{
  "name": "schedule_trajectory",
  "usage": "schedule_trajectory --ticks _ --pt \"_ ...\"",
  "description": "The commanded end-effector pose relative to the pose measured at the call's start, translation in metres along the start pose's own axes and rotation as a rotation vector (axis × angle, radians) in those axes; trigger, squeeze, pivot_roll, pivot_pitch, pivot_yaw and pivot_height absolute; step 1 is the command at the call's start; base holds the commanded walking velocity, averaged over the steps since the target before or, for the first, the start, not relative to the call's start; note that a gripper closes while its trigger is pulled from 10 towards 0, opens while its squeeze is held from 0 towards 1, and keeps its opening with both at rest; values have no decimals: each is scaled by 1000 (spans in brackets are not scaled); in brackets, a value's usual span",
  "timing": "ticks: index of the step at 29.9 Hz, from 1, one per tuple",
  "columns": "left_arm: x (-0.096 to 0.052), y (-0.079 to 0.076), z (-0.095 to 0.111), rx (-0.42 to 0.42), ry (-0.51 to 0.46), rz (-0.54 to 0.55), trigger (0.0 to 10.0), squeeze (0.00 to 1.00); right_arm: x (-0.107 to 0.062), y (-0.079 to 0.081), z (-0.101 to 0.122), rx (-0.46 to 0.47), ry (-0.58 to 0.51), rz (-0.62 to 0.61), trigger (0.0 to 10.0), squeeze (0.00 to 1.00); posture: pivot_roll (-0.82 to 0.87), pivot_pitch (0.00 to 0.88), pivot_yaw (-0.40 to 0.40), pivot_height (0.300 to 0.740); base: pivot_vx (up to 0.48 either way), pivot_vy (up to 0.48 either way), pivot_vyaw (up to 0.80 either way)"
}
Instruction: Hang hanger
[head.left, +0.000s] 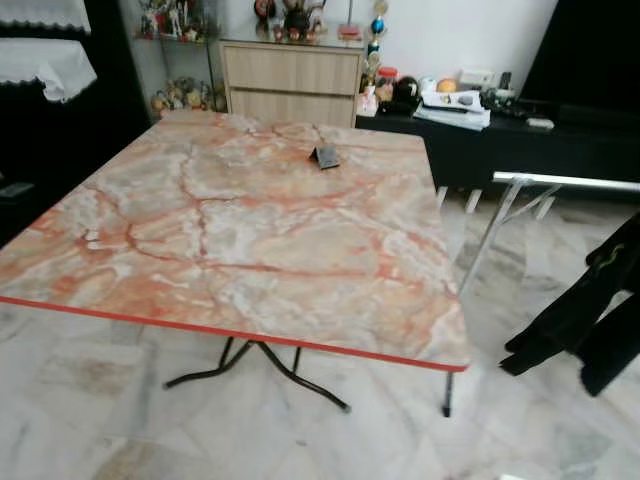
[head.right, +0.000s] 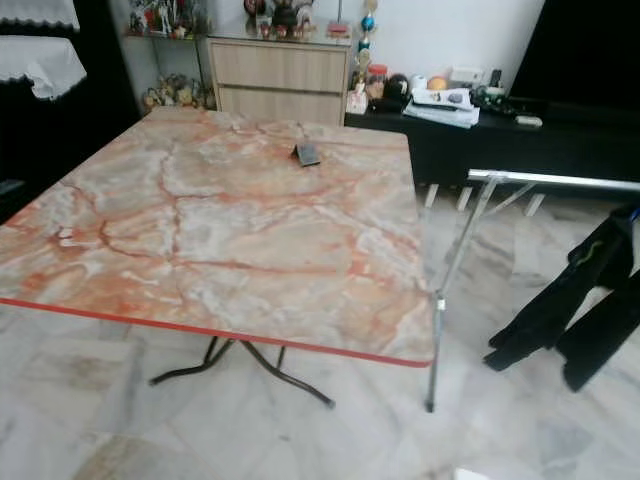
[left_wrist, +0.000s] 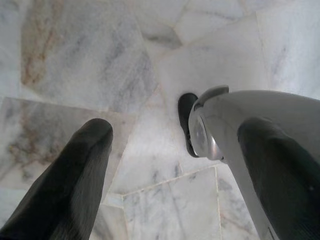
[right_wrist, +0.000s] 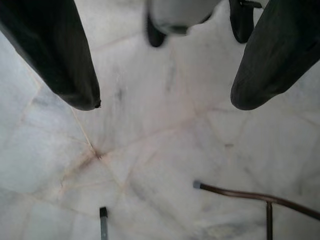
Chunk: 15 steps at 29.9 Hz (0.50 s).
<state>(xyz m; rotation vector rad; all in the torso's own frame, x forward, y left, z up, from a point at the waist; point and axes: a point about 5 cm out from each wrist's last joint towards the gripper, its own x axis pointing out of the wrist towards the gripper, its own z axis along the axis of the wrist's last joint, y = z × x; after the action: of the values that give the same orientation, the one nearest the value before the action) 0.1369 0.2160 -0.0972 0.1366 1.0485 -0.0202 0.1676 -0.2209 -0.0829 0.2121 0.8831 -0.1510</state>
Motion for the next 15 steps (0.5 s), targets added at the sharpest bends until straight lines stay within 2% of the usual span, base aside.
schedule_trajectory --ticks 1,15 --pt "1 -5 3 -4 -1 -11 10000 0 -2 -8 0 -8 4 -23 10000 0 71 14 -5 740 0 -311 0" --pt "1 -5 4 -10 -4 -8 10000 0 -1 -6 2 -21 -7 15 10000 0 73 19 -2 740 0 -308 0"
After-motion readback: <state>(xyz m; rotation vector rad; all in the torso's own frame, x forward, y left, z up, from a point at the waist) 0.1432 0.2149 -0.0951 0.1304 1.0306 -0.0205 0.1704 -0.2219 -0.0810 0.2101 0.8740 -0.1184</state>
